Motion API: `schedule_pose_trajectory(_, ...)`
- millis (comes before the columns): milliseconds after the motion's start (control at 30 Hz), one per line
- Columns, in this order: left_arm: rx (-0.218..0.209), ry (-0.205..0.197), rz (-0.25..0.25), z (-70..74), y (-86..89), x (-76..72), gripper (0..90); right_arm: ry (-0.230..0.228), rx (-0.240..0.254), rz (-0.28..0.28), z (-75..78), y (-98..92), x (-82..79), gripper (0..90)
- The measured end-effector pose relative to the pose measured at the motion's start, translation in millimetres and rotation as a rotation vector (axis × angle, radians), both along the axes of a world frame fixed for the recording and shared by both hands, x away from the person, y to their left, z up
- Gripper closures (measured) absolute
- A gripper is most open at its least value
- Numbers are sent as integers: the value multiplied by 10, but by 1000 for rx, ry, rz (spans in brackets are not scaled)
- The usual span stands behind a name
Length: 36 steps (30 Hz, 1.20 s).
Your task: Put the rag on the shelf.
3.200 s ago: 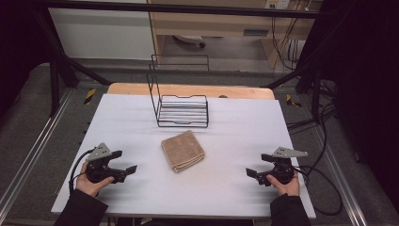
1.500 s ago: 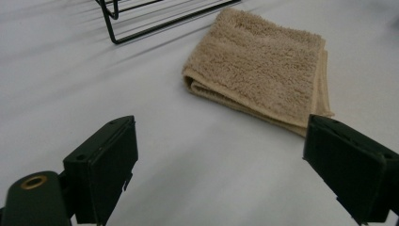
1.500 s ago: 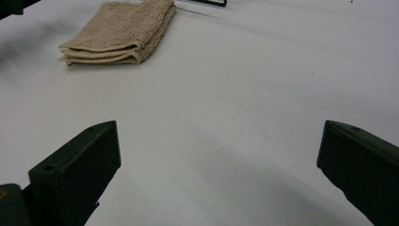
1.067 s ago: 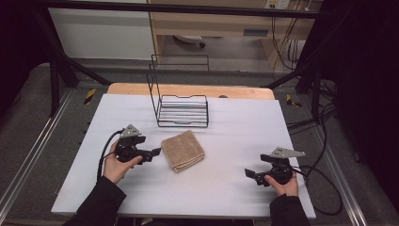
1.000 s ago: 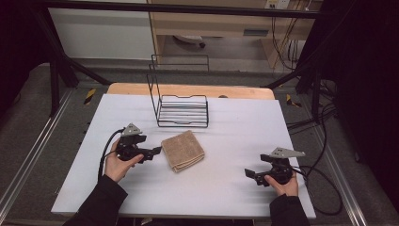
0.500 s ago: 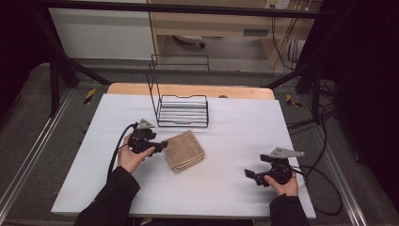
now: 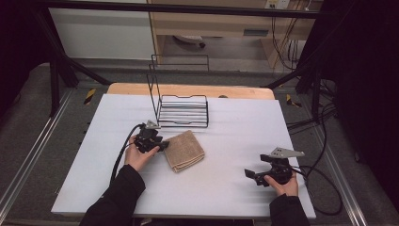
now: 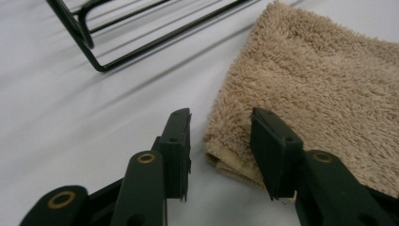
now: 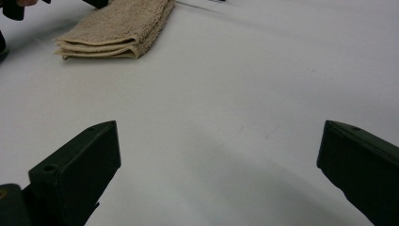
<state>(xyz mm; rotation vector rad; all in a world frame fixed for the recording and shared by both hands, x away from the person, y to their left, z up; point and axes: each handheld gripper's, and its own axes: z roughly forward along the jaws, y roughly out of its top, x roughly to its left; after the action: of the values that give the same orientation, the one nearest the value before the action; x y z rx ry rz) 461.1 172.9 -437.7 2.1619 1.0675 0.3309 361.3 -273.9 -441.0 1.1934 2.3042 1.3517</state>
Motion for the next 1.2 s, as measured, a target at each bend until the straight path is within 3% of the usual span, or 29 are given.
schedule_pose_trajectory(367, -21, 28, -46, -52, -10, 20, 708, 0, -2, -2, 8, 16, -1, 7)
schedule_pose_trajectory(667, -22, 30, -40, -59, -26, 15, 795, -19, -27, -1, 80, 256, 26, 8)
schedule_pose_trajectory(900, -40, 38, -37, -78, -9, 26, 803, -45, -43, 14, 165, 633, 49, 6)
schedule_pose_trajectory(933, -37, 32, -40, -79, -12, 21, 803, -45, -56, 16, 184, 780, 57, 6)
schedule_pose_trajectory(1033, -33, 33, -45, -77, -12, 23, 803, -47, -74, 31, 195, 938, 66, 7)
schedule_pose_trajectory(1133, -36, 33, -48, -80, -8, 27, 803, -51, -132, 60, 207, 1271, 77, 12)
schedule_pose_trajectory(1200, -32, 31, -50, -79, -11, 25, 803, -52, -144, 79, 212, 1421, 85, 18)
